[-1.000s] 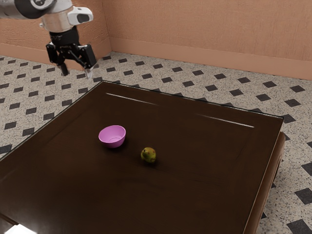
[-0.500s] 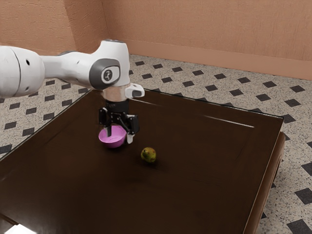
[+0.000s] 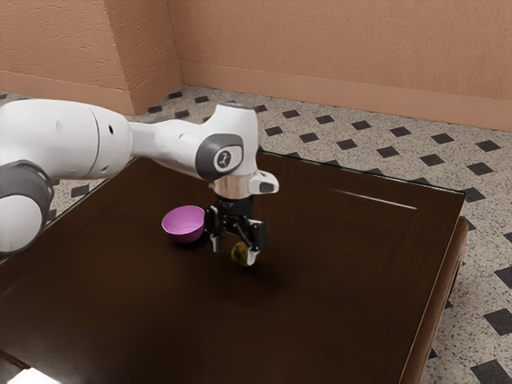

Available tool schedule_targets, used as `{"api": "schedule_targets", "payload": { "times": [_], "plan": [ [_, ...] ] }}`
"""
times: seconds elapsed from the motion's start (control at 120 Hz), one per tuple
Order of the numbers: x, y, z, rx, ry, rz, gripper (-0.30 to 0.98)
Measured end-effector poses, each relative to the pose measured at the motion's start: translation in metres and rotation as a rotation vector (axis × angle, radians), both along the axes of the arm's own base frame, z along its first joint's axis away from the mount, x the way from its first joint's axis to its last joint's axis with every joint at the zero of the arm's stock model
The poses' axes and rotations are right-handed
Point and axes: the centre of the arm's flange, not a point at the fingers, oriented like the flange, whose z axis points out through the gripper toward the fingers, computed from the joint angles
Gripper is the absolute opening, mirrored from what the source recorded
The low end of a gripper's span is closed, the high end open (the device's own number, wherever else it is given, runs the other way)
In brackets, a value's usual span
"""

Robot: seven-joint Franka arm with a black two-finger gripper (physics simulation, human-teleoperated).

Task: Place the pear in the bowl.

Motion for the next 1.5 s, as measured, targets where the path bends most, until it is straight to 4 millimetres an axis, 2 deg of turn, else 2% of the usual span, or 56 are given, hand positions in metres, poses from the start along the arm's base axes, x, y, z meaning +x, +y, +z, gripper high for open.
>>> {"api": "schedule_targets", "payload": {
  "times": [0.208,0.442,0.633,0.775,0.925,1.058,1.325,1.5],
  "plan": [
    [0.012,-0.001,-0.029,-0.005,0.024,-0.030,0.69],
    [0.032,0.012,-0.032,-0.012,0.008,-0.033,0.69],
    [0.041,0.013,-0.056,-0.020,0.028,-0.043,0.69],
    [0.043,0.012,-0.061,-0.023,0.030,-0.050,0.69],
    [0.056,0.018,-0.058,-0.028,0.007,-0.046,0.69],
    [0.058,0.021,-0.066,-0.030,0.015,-0.046,0.69],
    [0.060,0.022,-0.064,-0.033,0.014,-0.049,0.43],
    [0.061,0.022,-0.060,-0.030,0.010,-0.053,0.33]
  ]
}}
